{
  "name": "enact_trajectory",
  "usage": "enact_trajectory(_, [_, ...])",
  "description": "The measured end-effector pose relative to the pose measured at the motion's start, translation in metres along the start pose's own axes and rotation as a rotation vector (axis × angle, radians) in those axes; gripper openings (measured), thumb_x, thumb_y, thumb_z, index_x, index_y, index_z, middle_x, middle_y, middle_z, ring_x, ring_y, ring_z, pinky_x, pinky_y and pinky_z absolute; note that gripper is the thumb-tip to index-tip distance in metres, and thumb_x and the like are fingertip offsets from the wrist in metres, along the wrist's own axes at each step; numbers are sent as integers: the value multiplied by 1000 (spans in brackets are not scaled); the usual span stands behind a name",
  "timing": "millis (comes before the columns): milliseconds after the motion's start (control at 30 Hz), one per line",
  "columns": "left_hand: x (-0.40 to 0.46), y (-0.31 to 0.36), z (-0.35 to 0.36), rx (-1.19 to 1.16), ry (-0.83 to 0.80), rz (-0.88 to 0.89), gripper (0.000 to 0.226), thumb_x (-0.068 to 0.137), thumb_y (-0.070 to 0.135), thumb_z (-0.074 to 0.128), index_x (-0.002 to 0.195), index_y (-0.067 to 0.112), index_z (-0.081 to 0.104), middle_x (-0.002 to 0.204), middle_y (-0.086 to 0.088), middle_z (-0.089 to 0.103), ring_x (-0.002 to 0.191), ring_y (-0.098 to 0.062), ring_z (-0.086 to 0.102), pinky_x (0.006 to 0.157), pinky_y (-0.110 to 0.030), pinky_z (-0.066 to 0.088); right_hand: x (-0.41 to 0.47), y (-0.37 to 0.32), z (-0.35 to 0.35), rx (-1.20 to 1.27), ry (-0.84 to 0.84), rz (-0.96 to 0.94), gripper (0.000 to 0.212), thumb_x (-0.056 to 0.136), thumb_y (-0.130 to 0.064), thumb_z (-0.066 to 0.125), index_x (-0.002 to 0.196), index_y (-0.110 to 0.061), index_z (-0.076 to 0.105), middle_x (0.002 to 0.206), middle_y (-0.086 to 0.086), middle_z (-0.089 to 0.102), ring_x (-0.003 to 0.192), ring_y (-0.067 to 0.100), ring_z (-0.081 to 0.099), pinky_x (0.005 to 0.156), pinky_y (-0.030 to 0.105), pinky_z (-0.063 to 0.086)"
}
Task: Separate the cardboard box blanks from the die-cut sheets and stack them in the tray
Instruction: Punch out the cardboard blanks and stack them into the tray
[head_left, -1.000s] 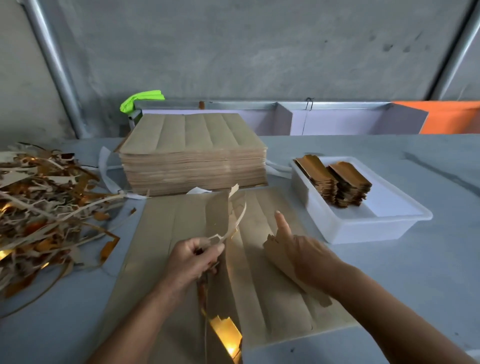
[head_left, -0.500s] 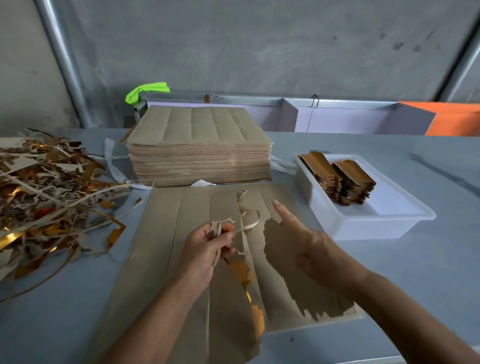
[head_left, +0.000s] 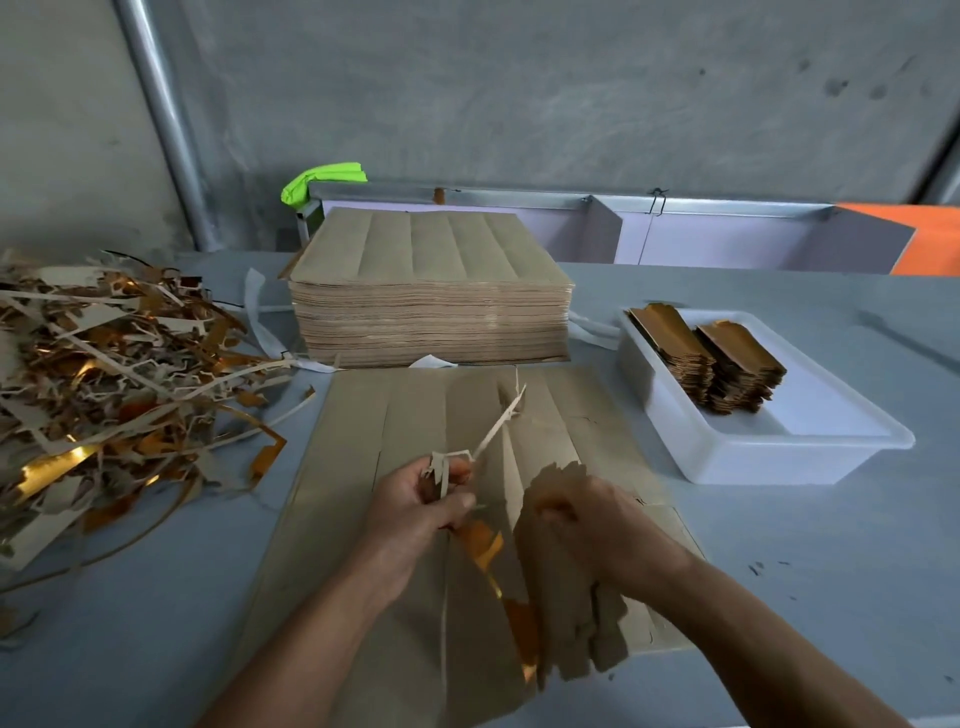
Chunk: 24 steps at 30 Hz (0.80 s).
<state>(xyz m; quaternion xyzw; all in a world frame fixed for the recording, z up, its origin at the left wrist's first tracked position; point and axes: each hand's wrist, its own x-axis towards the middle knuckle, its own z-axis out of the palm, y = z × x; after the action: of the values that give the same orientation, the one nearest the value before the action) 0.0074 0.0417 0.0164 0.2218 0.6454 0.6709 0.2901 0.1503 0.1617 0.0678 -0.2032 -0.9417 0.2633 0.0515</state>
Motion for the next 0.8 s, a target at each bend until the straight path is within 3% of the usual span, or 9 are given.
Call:
enact_trajectory(67, [0,4,3,-25,-24,7,26,79,-9,65,92,13,69,84,1,71,77,-11,66,62,-21,53,9,-6,7,110,-20,76,31,99,-20,44,91,2,65,83,7,59,69,14,54,59,21,42])
enact_trajectory(167, [-2,6,6,-97,-42,7,24,79,-9,64,91,11,70,92,-5,70,80,-16,65,63,-23,52,20,-12,15,196,-65,154,31,94,-33,56,90,-3,67,73,0,57,59,7,51,50,15,40])
enact_trajectory(267, [-3,11,4,-197,-58,20,26,79,-11,61,91,10,69,91,-5,69,74,-12,62,57,-21,50,26,-12,20,156,-82,183,23,86,-26,66,89,-3,67,78,1,61,64,7,55,49,12,40])
enact_trajectory(433, [-3,22,-11,-271,-76,100,29,79,-17,56,96,5,65,84,-5,69,61,-7,56,49,-17,44,23,-10,26,169,-96,247,27,87,-31,66,103,-10,71,101,0,70,73,7,63,49,9,42])
enact_trajectory(500, [-4,20,-17,-150,-119,142,29,80,-12,60,97,10,66,88,-1,69,71,-8,61,56,-17,47,20,-12,31,172,-120,218,27,87,-29,66,107,-11,70,107,-2,68,72,4,59,50,9,42])
enact_trajectory(600, [-4,9,-19,333,-107,245,21,84,4,65,97,21,66,96,11,67,91,0,61,75,-14,47,19,-17,40,152,-119,194,25,88,-21,64,109,-6,67,107,2,66,79,5,59,57,10,46])
enact_trajectory(667, [-5,-3,-20,677,-39,386,20,88,5,60,90,25,58,93,15,57,87,7,54,71,-7,41,19,-17,36,156,-82,209,14,91,-15,58,85,-7,67,85,0,62,67,3,56,48,8,41])
enact_trajectory(733, [-6,-20,-24,797,-11,458,36,87,-1,57,76,32,45,85,17,46,79,4,49,66,-8,37,20,-14,27,171,-53,260,29,90,-11,57,61,-14,55,67,-3,51,52,2,47,41,7,33])
enact_trajectory(800, [-5,-33,-29,826,11,433,38,87,-1,57,73,31,41,81,18,42,79,-3,50,62,-10,35,20,-8,14,158,-53,303,27,87,-12,62,61,-15,52,68,-2,49,57,4,47,44,9,34])
